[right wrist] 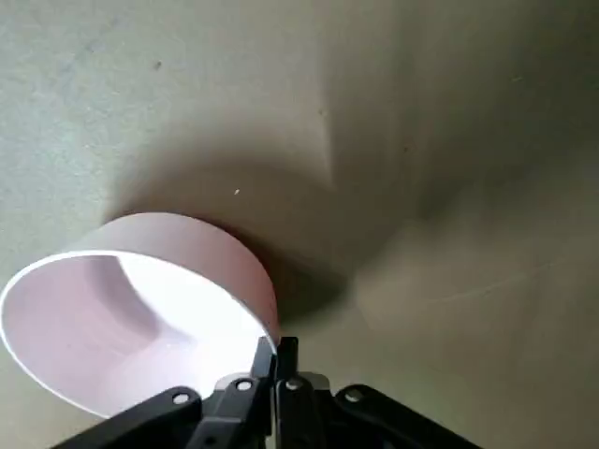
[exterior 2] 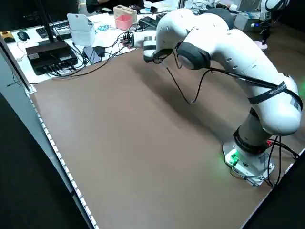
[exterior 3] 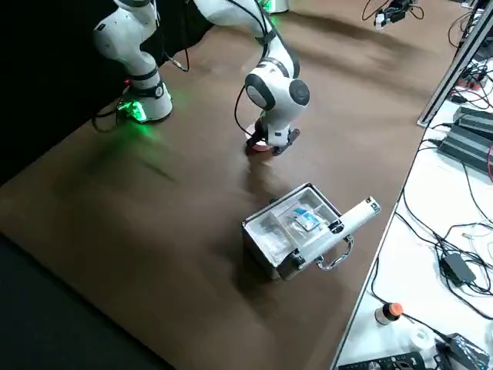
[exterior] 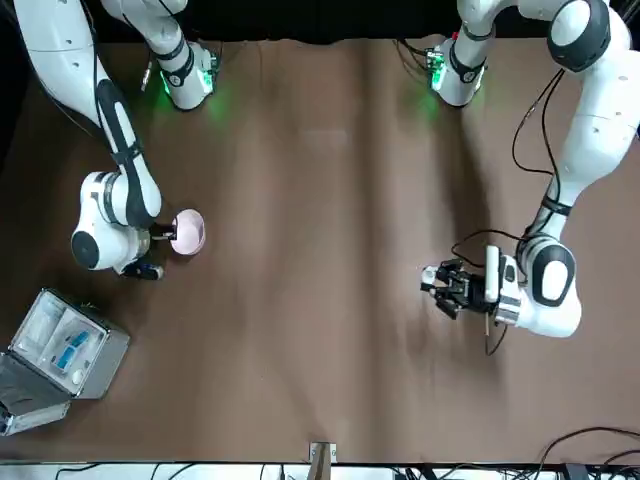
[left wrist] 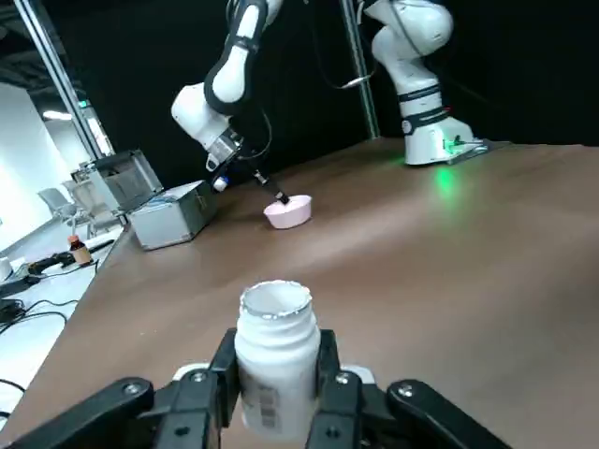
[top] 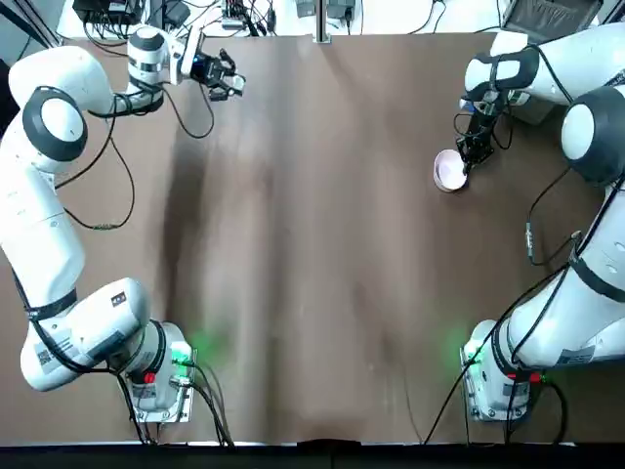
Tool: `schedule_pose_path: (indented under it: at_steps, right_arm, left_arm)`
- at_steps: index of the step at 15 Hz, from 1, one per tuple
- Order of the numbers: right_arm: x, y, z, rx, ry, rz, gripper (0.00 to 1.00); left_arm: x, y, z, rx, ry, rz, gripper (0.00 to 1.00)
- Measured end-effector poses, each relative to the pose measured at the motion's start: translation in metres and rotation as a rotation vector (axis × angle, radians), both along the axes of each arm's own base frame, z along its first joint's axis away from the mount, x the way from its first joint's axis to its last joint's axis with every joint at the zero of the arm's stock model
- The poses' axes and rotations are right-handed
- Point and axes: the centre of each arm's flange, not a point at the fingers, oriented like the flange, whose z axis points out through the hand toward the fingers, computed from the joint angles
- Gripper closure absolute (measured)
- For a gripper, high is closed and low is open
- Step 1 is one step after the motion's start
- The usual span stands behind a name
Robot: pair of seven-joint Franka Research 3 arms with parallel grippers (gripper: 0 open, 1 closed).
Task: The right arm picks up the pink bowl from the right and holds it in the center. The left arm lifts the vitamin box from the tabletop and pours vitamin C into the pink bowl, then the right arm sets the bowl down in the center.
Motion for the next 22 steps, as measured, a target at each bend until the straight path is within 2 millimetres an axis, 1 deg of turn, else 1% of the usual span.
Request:
schedule_pose_path:
  at_steps: [3,5,7,10,14,15,17,20,22]
  right_arm:
    - [0.007,0.013,0.008,-0.004,-0.007,0.011,0.97]
    - [0.015,0.024,0.02,-0.014,0.005,0.004,0.97]
    - [0.024,0.041,0.038,-0.03,0.024,-0.006,0.97]
    - [0.038,0.07,0.072,-0.063,0.045,-0.031,0.97]
    - [0.054,0.105,0.118,-0.097,0.041,-0.08,0.97]
    - [0.058,0.125,0.134,-0.085,0.037,-0.121,0.97]
    - [0.059,0.147,0.147,-0.066,0.041,-0.16,0.97]
    - [0.056,0.188,0.162,-0.043,0.044,-0.225,0.97]
    - [0.049,0.219,0.167,-0.031,0.056,-0.256,0.97]
  left_arm:
    - [0.004,-0.045,0.01,0.026,-0.006,0.02,0.64]
    - [0.005,-0.077,0.016,0.045,-0.011,0.036,0.64]
    - [0.004,-0.11,0.022,0.062,-0.028,0.053,0.64]
    - [0.0,-0.158,0.031,0.085,-0.075,0.085,0.64]
    - [-0.009,-0.21,0.043,0.11,-0.105,0.136,0.64]
    - [-0.014,-0.234,0.052,0.113,-0.113,0.163,0.64]
    - [-0.021,-0.256,0.06,0.115,-0.127,0.183,0.64]
    - [-0.028,-0.284,0.068,0.126,-0.149,0.212,0.64]
    - [-0.03,-0.297,0.075,0.13,-0.142,0.234,0.64]
